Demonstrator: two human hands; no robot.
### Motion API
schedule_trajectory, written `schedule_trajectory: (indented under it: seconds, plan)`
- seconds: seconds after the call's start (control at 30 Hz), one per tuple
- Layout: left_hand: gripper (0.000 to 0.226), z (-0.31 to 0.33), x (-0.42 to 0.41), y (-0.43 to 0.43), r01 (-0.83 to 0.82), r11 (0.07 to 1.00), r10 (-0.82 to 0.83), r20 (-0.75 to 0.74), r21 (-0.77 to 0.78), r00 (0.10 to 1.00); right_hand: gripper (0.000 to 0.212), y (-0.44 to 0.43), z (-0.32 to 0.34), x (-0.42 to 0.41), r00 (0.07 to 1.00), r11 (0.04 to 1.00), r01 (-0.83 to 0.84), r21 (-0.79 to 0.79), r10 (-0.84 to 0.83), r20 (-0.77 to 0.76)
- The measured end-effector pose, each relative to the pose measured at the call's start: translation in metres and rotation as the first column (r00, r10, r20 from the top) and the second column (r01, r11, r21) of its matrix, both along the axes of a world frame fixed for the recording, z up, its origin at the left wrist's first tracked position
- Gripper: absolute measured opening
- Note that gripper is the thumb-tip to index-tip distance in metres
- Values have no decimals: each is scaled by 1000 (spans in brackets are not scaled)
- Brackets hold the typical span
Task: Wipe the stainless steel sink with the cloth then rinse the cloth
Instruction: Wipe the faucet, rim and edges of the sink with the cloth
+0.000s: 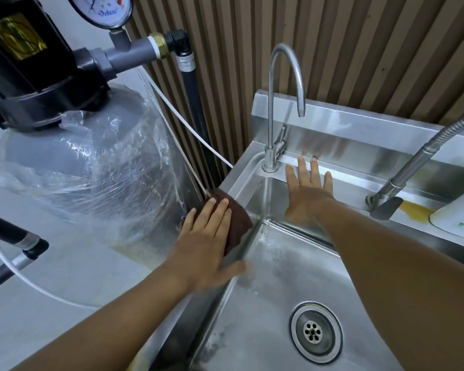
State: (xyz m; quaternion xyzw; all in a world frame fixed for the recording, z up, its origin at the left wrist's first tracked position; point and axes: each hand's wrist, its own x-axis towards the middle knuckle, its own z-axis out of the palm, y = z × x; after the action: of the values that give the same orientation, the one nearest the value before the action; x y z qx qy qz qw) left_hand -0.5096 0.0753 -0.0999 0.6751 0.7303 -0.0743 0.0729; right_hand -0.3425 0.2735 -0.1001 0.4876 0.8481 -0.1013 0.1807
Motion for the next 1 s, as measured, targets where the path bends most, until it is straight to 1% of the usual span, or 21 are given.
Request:
schedule_trajectory:
  seconds: [0.1,0.17,0.23,0.33,0.4,0.47,0.6,0.7,0.77,0.83,0.93,1.0]
  plan:
    - [121,2,4,49,-28,999,28,24,-15,999,107,-1,0,1,1000,1000,1,11,-1,5]
    - [125,3,6,83,-41,999,42,31,-27,999,111,-2,-1,-1,1000,1000,0,16,0,6]
    - [130,6,10,111,-63,996,64,10,-61,998,115,-2,-2,-2,1000,1000,5,20,-5,17]
    - [131,7,14,124,-75,994,74,-26,-73,997,114,-2,0,-2,999,1000,5,23,-5,31]
    - [127,6,13,105,-56,998,56,-13,-31,998,109,-3,2,-1,1000,1000,3,24,-4,27]
    - [120,5,9,68,-31,999,31,-10,13,999,105,-3,3,0,1000,1000,2,25,-2,18]
    - [113,1,5,-21,-21,999,23,-31,38,999,109,-4,6,1,1000,1000,-5,6,5,5]
    - [103,-2,9,-58,-61,997,61,-21,40,998,108,-5,7,2,1000,1000,-6,9,5,11]
    - [92,1,13,-56,-125,992,125,11,20,992,108,-5,7,1,1000,1000,-5,7,5,9]
    - [80,4,16,-36,-173,985,172,29,27,985,109,-5,7,1,1000,1000,-6,4,6,7]
    - [70,1,16,11,-185,980,182,47,76,982,108,-4,4,1,1000,1000,-1,14,1,9]
    - [67,-1,15,47,-185,981,182,42,64,982,108,-3,3,0,1000,1000,5,20,-5,11]
